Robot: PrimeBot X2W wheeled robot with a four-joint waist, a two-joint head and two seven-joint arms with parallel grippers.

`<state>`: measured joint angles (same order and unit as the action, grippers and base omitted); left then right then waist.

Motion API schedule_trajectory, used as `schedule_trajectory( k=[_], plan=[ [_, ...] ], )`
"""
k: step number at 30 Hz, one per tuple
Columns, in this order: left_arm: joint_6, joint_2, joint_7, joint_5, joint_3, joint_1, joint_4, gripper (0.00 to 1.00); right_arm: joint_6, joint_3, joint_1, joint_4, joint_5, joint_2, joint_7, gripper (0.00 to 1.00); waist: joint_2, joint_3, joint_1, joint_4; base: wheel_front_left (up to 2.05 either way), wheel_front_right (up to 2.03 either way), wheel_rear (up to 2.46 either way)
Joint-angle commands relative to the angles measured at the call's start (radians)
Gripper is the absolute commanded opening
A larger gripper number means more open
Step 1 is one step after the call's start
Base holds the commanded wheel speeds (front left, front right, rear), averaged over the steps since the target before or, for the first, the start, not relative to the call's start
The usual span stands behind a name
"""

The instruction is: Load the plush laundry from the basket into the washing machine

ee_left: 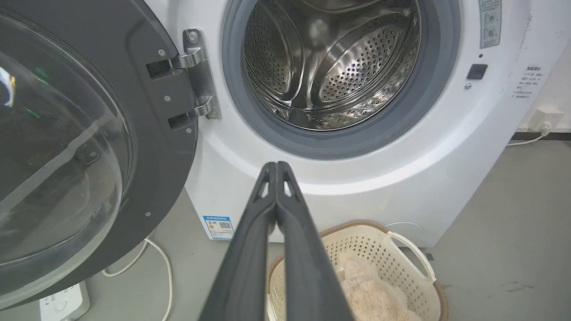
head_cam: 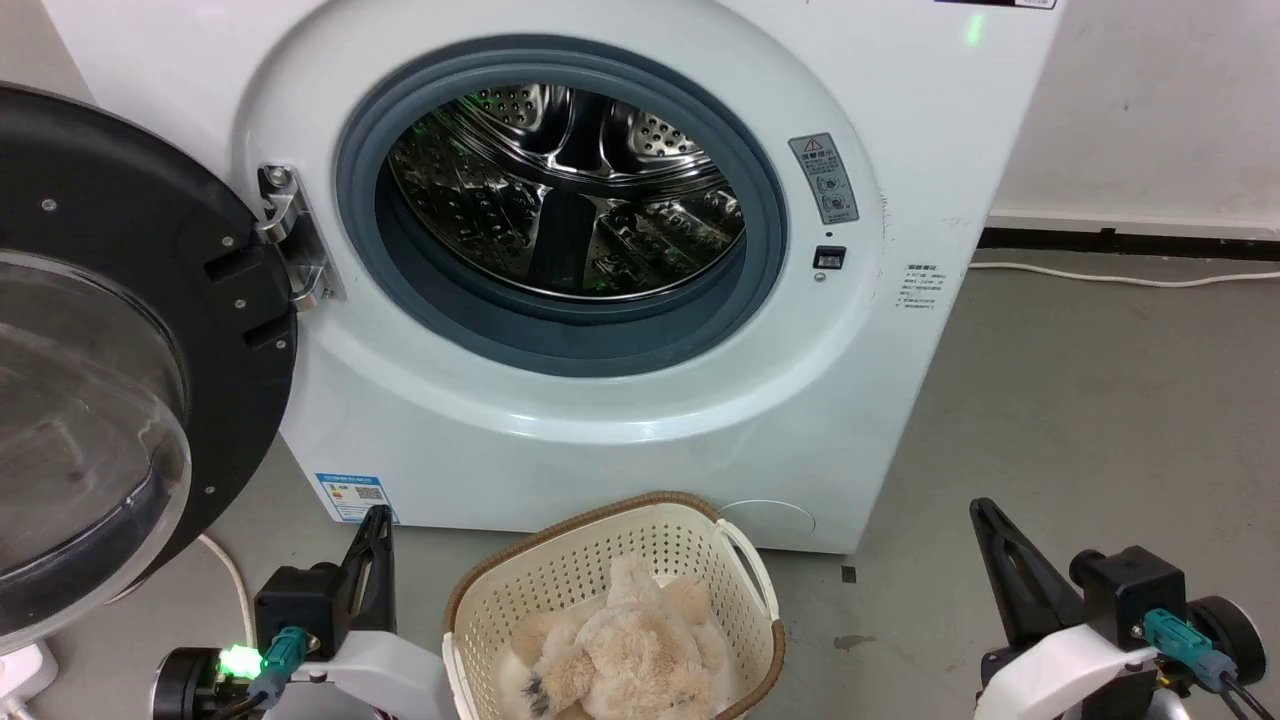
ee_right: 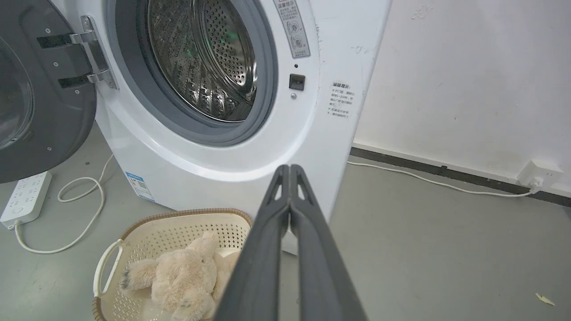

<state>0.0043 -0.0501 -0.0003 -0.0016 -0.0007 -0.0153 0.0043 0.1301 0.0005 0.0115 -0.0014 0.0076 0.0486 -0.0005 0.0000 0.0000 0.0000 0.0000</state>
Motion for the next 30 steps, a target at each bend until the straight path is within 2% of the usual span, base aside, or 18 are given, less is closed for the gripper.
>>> schedule_trajectory(
  k=[1,4,5,30],
  plan=[
    [-0.004,0.000,0.000,0.002,0.001,0.015,-0.004,0.00,0.001,0.000,-0.011,0.001,-0.008,0.002,0.000,0.00,0.0000,0.000,0.0000,0.000,0.00,0.00,0.00],
    [-0.004,0.000,0.000,0.002,0.001,0.015,-0.004,0.00,0.001,0.000,-0.011,0.001,-0.008,0.002,0.000,0.00,0.0000,0.000,0.0000,0.000,0.00,0.00,0.00],
    [0.000,0.000,0.000,0.000,0.000,0.000,0.000,1.00,0.000,0.000,0.000,0.000,0.000,0.000,0.000,1.00,0.0000,0.000,0.0000,0.000,0.00,0.00,0.00],
    [0.020,0.000,-0.038,-0.065,-0.044,-0.011,0.014,1.00,0.000,-0.002,0.026,0.012,0.059,0.000,-0.042,1.00,0.0000,0.007,0.0000,-0.002,0.00,0.00,0.00]
  ],
)
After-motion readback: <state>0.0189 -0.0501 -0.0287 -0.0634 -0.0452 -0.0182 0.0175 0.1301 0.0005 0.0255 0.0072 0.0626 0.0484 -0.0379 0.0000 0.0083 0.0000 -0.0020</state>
